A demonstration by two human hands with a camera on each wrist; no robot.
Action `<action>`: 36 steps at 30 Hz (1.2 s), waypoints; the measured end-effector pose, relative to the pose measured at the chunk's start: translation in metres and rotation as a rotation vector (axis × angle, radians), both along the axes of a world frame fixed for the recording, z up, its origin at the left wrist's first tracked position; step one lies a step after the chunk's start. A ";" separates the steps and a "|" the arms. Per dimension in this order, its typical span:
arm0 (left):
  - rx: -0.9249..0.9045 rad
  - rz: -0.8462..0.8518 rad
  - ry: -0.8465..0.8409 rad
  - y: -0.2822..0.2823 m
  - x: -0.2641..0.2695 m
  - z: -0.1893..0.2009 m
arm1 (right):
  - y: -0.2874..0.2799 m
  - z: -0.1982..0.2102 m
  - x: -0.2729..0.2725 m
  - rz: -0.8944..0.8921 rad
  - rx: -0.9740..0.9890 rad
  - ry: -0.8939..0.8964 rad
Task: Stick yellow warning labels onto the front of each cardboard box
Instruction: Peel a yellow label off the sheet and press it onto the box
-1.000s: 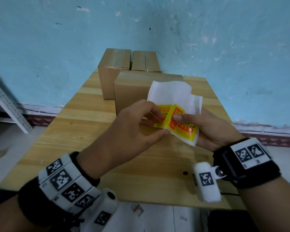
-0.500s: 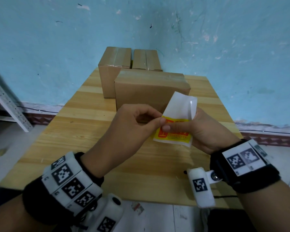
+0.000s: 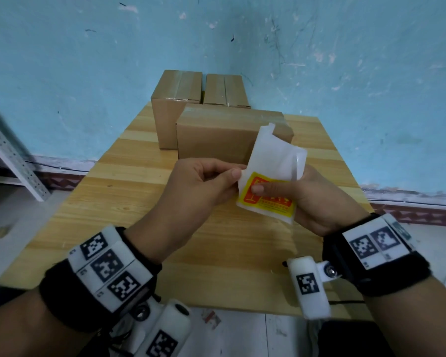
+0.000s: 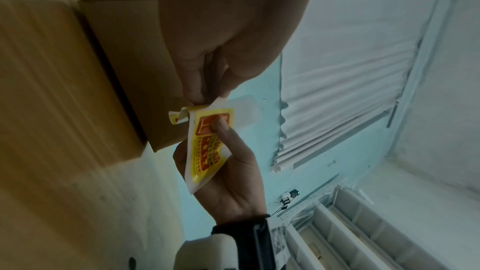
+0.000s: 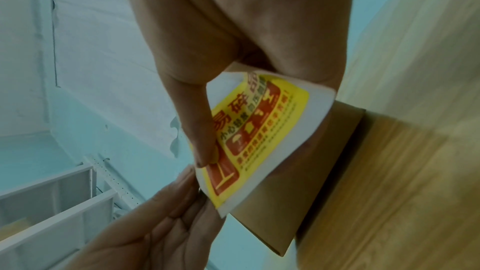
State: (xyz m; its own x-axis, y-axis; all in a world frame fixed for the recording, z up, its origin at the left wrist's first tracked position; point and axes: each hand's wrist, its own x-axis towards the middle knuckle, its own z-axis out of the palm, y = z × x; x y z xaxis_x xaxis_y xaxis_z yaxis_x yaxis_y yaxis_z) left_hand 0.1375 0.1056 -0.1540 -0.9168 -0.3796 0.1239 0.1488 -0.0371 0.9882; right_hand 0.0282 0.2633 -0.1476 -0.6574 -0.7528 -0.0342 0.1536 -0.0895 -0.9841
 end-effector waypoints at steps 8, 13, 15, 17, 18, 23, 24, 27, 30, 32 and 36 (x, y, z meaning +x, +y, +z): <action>0.322 -0.025 -0.138 -0.015 -0.004 0.007 | 0.004 -0.005 -0.016 -0.121 0.026 -0.047; 0.311 0.034 -0.175 -0.025 -0.006 0.010 | 0.009 -0.007 -0.022 -0.163 0.096 -0.056; 0.255 0.036 -0.196 -0.031 -0.005 0.013 | 0.011 -0.006 -0.024 -0.155 0.139 -0.043; 0.220 0.013 -0.217 -0.035 -0.004 0.017 | 0.013 -0.006 -0.026 -0.150 0.176 -0.035; 0.207 -0.004 -0.230 -0.037 -0.004 0.018 | 0.014 -0.006 -0.028 -0.147 0.201 -0.025; 0.190 -0.098 -0.301 -0.044 0.000 0.024 | 0.015 -0.003 -0.029 -0.115 0.364 0.048; 0.209 -0.132 -0.315 -0.045 0.001 0.025 | 0.015 -0.002 -0.028 -0.094 0.392 0.049; 0.284 -0.200 -0.345 -0.051 0.003 0.027 | 0.016 -0.003 -0.029 -0.081 0.481 0.071; 0.354 -0.137 -0.341 -0.063 0.004 0.034 | 0.022 -0.006 -0.034 -0.105 0.609 0.132; 0.387 -0.113 -0.336 -0.071 0.006 0.040 | 0.024 -0.006 -0.034 -0.060 0.676 0.144; 0.399 -0.082 -0.339 -0.074 0.007 0.042 | 0.020 -0.008 -0.027 0.063 0.754 0.180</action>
